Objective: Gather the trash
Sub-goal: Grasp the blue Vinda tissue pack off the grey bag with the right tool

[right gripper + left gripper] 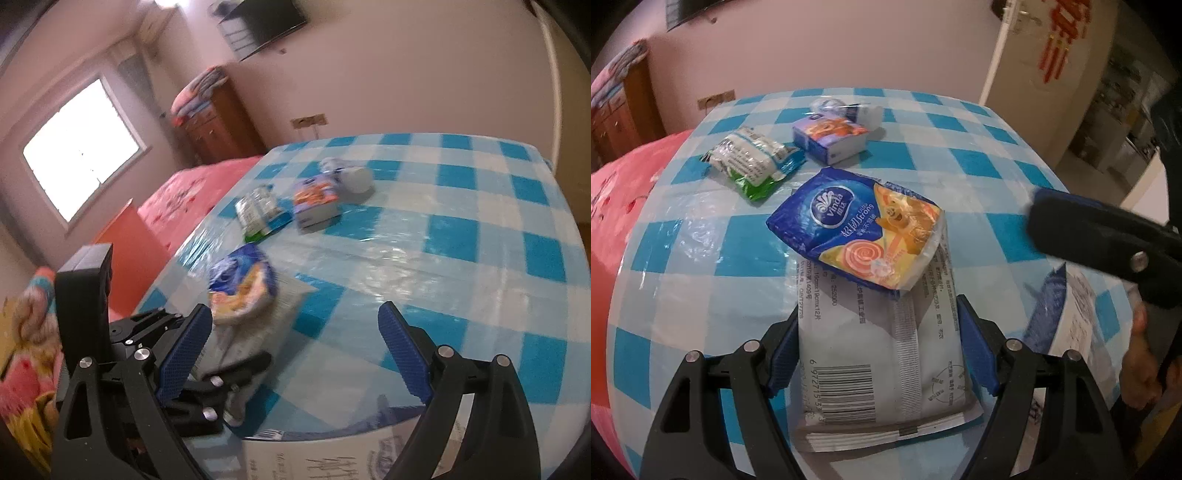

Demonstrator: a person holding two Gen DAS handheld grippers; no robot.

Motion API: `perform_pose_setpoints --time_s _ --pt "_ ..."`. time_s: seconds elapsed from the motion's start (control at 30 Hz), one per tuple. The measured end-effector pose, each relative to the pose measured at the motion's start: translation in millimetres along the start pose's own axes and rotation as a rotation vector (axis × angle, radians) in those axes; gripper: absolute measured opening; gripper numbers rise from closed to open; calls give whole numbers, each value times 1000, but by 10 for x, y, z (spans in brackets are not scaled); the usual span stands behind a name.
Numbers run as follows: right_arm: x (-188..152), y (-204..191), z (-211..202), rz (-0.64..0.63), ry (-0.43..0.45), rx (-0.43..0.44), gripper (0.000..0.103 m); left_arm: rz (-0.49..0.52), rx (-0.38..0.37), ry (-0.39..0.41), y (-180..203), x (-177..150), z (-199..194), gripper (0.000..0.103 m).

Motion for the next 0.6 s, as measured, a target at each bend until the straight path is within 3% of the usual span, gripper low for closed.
perform_pose_setpoints --time_s 0.1,0.2,0.4,0.6 --pt "-15 -142 76 -56 -22 26 90 32 -13 7 60 -34 -27 76" --pt "-20 -192 138 -73 -48 68 89 2 -37 4 28 -62 -30 76" --pt "-50 -136 299 -111 -113 78 82 14 -48 4 27 -106 -34 76" --pt "-110 -162 422 -141 -159 101 81 30 -62 10 25 -130 -41 77"
Point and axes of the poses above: each gripper's, at about its wrist camera, not at the fingertips, and z roughly the way its jaws point, y to its right, x to its top, the point moved 2 cm from there along z, roughly the way its jaws point, and after that the axes turned 12 degrees about y, right-handed, at the moved point
